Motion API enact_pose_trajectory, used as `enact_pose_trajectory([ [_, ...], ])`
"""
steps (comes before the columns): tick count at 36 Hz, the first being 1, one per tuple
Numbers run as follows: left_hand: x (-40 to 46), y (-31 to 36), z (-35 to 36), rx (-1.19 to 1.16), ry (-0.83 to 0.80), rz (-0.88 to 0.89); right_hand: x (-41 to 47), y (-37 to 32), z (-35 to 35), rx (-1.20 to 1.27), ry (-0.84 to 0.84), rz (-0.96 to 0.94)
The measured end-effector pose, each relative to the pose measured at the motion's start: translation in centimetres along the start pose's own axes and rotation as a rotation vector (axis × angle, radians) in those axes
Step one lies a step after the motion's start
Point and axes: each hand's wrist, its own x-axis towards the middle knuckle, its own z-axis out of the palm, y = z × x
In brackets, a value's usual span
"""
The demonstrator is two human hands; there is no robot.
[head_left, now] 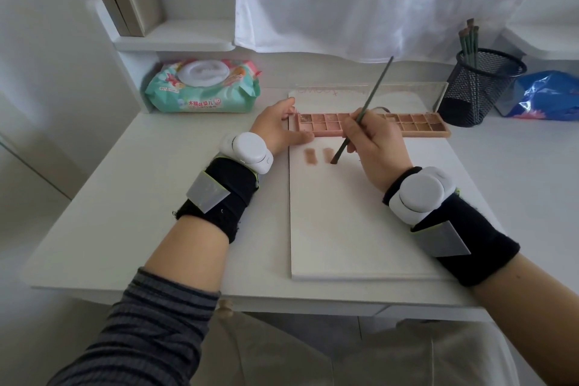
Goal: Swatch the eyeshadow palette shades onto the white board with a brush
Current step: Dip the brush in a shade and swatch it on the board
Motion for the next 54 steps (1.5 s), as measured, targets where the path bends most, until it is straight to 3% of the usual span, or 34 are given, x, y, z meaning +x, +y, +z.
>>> enact_pose_trajectory([
  [24, -0.18, 0.42, -0.19, -0.001, -0.020, -0.004, -0.09, -0.42, -0.02, 0.078, 0.052, -0.008],
  [47, -0.28, 0.42, -0.06, -0.015, -0.004, -0.002, -0.13, -0.16, 0.02, 0.032, -0.035, 0.013],
  [54, -0.09, 0.28, -0.13, -0.003, -0.010, -0.003, -0.22, -0.67, -0.13, 0.115, 0.043, -0.007],
])
